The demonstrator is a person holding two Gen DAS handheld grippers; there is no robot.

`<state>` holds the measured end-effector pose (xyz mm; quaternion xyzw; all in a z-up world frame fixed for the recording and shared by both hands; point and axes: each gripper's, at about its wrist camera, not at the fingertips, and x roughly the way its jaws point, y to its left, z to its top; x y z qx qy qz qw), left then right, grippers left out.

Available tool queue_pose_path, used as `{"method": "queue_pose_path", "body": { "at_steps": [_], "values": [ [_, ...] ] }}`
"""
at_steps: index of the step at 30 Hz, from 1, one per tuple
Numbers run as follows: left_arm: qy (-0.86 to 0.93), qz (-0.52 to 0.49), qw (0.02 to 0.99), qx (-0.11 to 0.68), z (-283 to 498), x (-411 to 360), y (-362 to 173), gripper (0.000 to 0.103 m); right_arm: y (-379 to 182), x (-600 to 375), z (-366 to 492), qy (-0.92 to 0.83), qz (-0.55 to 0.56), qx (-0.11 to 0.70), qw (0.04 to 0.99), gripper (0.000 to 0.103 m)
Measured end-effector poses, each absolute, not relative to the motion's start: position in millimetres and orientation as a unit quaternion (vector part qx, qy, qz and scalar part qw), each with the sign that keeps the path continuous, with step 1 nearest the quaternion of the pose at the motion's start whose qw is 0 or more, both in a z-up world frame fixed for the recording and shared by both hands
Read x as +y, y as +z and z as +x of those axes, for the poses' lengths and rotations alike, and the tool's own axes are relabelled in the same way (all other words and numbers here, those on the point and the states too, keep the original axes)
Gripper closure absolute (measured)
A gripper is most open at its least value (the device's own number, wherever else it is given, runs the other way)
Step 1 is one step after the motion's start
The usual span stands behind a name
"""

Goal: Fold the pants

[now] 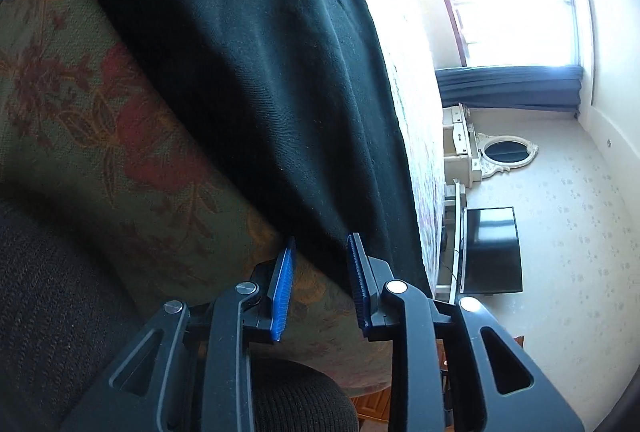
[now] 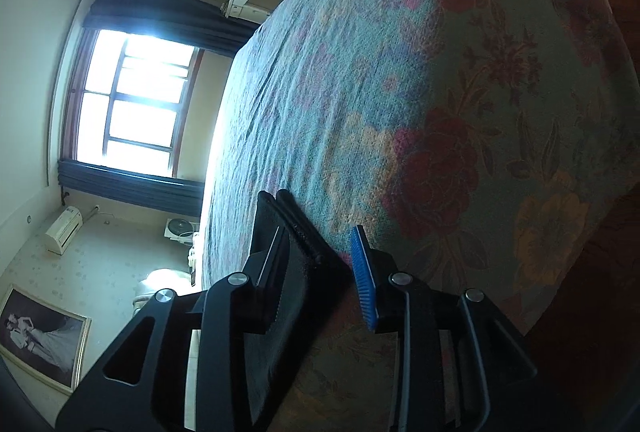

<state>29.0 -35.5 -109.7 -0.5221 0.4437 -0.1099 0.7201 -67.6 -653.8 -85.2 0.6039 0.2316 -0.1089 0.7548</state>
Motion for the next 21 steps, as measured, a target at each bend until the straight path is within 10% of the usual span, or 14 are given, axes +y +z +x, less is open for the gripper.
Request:
{"method": "queue_pose_path", "body": {
  "at_steps": [13,15,17,21],
  "values": [
    [-0.146,-0.474,0.746,0.444,28,-43,-74,0.089,-13,-510,68,0.100,0.460,0.355,0.807,0.053],
    [-0.169,-0.421,0.787,0.417,39,-44,-44,0.078,-6,-466,107,0.158,0.425,0.387,0.803,0.052],
    [-0.183,-0.348,0.835,0.385,54,-39,-19,0.026,-3,-420,145,0.212,0.406,0.409,0.790,0.052],
    [-0.141,-0.203,0.911,0.330,84,-14,1,0.021,-2,-322,218,0.297,0.341,0.456,0.767,0.048]
  ]
}}
